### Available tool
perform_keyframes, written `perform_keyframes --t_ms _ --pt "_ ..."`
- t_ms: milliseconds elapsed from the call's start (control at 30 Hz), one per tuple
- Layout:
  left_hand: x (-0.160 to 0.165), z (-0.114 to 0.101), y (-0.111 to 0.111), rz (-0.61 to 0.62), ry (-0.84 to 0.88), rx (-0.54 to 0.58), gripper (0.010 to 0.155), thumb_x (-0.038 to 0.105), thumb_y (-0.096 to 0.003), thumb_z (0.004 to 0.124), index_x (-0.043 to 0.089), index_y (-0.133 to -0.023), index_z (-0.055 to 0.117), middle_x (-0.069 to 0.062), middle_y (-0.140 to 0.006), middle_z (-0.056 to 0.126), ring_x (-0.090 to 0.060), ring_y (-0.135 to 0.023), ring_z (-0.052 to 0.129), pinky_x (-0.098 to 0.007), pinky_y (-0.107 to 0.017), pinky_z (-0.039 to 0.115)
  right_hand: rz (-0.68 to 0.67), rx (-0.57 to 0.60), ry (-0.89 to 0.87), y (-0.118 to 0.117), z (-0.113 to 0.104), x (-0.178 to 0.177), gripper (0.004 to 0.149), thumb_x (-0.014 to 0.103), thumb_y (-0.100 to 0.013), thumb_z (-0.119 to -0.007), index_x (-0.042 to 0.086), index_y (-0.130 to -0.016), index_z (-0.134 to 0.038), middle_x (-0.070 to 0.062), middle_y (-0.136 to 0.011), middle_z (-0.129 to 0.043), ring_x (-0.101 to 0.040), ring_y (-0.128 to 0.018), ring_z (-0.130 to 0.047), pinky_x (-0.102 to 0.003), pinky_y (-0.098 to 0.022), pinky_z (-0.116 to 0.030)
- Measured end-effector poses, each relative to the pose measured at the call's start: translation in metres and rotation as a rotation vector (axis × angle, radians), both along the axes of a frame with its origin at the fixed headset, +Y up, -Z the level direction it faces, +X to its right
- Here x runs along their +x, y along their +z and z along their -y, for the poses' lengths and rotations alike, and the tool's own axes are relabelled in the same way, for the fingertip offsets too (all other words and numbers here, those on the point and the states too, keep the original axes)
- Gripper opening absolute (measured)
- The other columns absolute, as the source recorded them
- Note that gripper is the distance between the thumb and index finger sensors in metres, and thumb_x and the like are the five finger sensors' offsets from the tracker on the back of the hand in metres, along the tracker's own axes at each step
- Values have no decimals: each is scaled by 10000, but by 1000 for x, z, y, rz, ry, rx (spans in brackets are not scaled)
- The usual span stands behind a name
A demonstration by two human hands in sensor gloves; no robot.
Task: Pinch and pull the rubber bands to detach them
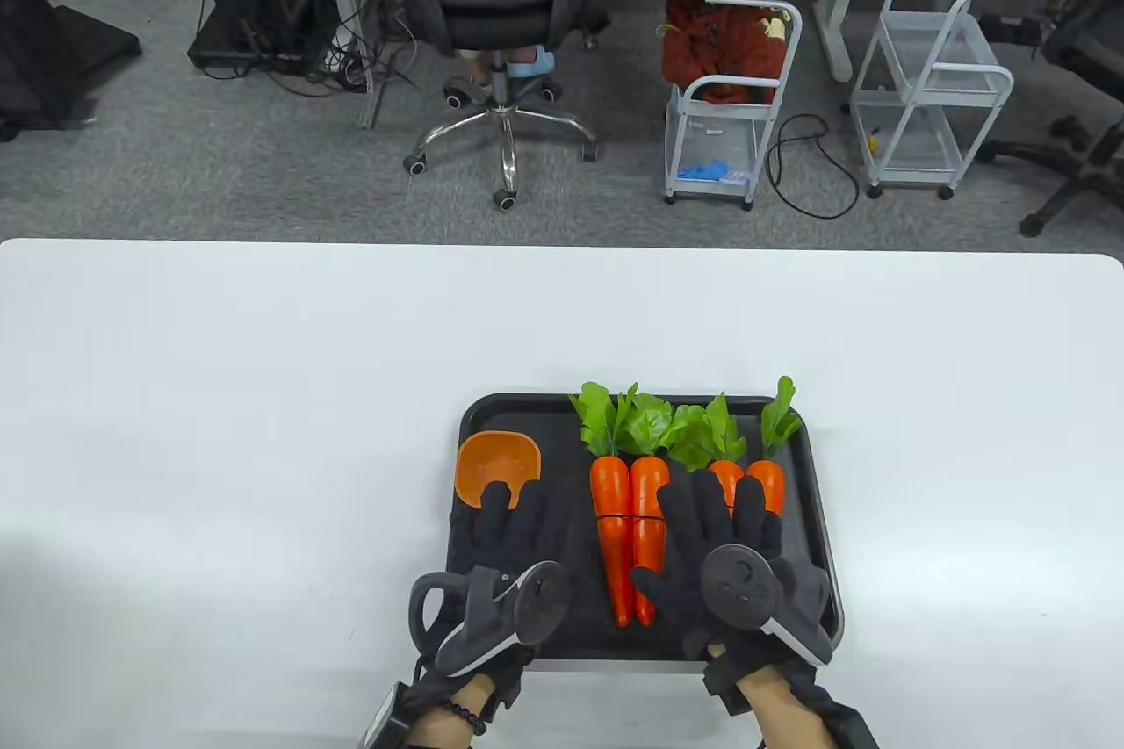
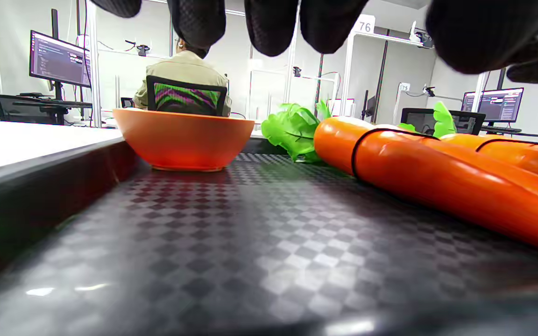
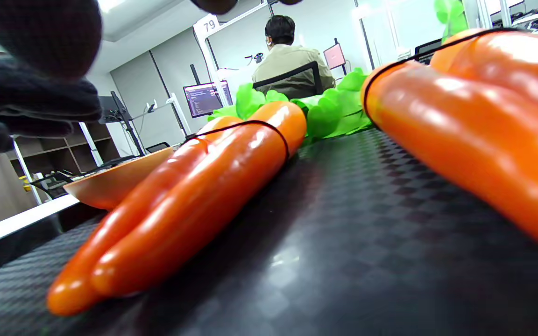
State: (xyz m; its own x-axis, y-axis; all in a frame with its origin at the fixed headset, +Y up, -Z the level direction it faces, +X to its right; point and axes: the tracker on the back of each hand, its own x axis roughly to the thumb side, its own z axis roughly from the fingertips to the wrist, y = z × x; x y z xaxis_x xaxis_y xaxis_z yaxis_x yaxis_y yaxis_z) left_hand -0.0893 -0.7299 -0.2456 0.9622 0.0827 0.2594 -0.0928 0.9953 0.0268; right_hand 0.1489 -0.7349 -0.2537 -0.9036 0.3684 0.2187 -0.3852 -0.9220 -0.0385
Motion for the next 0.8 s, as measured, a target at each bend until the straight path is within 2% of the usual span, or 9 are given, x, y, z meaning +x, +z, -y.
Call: perform_keyframes --t_ms 400,533,800 --pt "-1 0 -1 8 22 -9 780 695 -463 630 331 -1140 497 -55 -1314 470 -492 -1167 487 -731 -761 441 -2 -21 26 -6 -3 -16 844 636 -451 -813 268 -1114 -444 -159 -1172 -377 -649 -982 -379 -690 -656 -507" --pt "-2 0 -2 15 37 -16 775 689 -466 630 326 -1139 503 -58 -1310 486 -492 -1164 500 -729 -759 447 27 -57 92 -12 -7 -29 847 636 -453 -820 263 -1115 -446 -167 -1168 -392 -646 -949 -494 -642 -620 -626" --pt "-7 -3 0 28 53 -10 769 683 -469 631 323 -1137 510 -61 -1305 504 -493 -1158 515 -724 -759 459 85 -117 160 -24 -6 -51 858 650 -454 -822 266 -1116 -435 -193 -1157 -385 -632 -906 -588 -576 -531 -753"
